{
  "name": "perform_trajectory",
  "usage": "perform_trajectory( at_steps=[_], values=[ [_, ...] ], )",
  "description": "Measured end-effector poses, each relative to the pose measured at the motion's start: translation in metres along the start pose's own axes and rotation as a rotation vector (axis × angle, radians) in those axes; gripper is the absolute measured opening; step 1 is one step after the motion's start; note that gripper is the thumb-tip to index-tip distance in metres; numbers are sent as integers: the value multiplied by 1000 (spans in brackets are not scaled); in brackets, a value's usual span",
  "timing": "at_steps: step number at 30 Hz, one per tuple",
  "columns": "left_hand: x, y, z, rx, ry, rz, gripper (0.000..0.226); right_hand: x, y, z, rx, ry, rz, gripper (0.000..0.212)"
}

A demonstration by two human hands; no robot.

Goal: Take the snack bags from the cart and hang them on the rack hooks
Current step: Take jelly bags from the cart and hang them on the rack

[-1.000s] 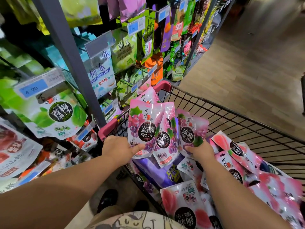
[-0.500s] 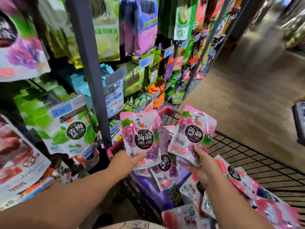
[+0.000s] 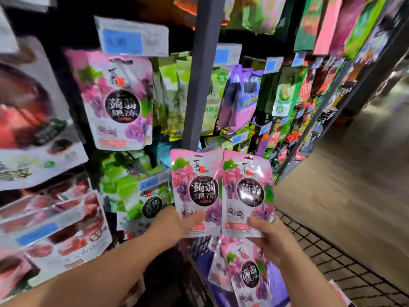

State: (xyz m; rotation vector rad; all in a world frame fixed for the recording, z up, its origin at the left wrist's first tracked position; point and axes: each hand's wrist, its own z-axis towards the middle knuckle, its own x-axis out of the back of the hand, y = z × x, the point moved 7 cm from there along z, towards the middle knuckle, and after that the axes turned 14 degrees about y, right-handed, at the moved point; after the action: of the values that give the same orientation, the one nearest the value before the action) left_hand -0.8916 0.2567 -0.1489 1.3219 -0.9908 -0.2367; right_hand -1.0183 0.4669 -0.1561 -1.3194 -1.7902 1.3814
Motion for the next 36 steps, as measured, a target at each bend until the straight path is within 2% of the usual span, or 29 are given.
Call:
perform_trajectory(
  at_steps=[3,6,8,10,12,15,17,18,20,22,23,24,26,29,31,36],
  values=[
    [32,1,1,23,73,-18,53,-22,-21,-3,86,-56,-18,90],
    [57,0,4,-12,97,-61,80,-42,-41,-4,188,-97,-48,90],
    [74,6,4,-59,111,-92,79,-51,-51,-1,229,-103,-32,93],
    [92,15,1,-90,140,-93,66,-62,-59,0,244,-116,-24,103],
    [112,24,1,-113,206,-76,36,-73,-66,2,247,-149,-10,105],
    [137,39,2,-175,259,-56,40,-92,-77,1,265,-197,-6,110],
    [152,47,5,-192,288,-42,30,-104,-84,-2,295,-216,-11,112],
    [159,51,7,-198,310,-27,32,-111,-88,-6,309,-230,-16,112],
    [168,54,12,-184,356,-4,37,-123,-95,-13,326,-269,-32,103],
    [174,56,16,-171,370,-2,34,-129,-99,-16,318,-279,-21,81],
    [175,59,16,-170,368,-16,29,-130,-100,-16,315,-275,-17,76],
    [177,63,17,-181,366,-26,27,-132,-101,-16,314,-278,-20,80],
    [180,71,17,-195,385,-19,36,-135,-101,-17,306,-287,-23,97],
    [185,75,19,-168,429,-11,42,-138,-103,-19,307,-297,-24,98],
    [186,75,19,-147,436,40,59,-140,-103,-21,319,-295,-55,98],
    [183,74,17,-155,418,97,61,-141,-105,-27,333,-285,-52,74]
  ],
)
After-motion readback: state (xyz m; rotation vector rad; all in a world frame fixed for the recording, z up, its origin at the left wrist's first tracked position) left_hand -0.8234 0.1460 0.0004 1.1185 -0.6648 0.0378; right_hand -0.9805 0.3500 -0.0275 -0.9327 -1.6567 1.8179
